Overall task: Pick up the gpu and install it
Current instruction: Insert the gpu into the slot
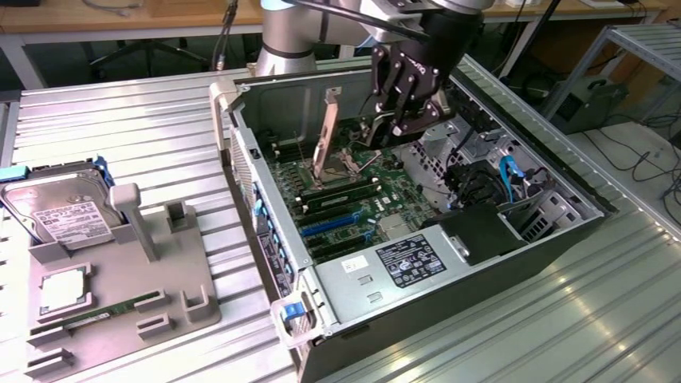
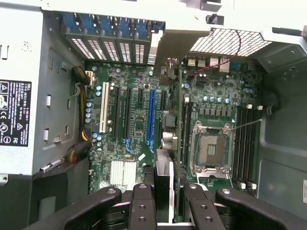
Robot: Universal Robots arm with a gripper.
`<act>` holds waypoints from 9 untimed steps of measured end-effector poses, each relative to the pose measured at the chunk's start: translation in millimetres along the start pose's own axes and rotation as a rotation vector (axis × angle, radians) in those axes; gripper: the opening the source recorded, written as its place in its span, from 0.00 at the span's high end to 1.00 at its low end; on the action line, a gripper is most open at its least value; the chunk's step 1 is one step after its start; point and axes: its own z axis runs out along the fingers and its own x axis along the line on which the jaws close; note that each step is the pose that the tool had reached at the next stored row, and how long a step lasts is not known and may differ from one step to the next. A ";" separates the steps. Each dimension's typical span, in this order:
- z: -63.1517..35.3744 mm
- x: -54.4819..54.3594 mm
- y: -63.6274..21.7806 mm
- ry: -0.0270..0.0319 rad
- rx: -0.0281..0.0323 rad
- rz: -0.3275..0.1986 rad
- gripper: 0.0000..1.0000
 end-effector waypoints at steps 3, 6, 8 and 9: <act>2.2 0.1 -0.1 0.0001 -0.0018 0.000 0.72; 3.4 0.2 -0.3 0.0009 -0.0060 0.000 0.72; 4.2 0.3 -0.5 0.0029 -0.0129 0.001 0.72; 4.4 0.3 -0.5 0.0039 -0.0138 0.001 0.72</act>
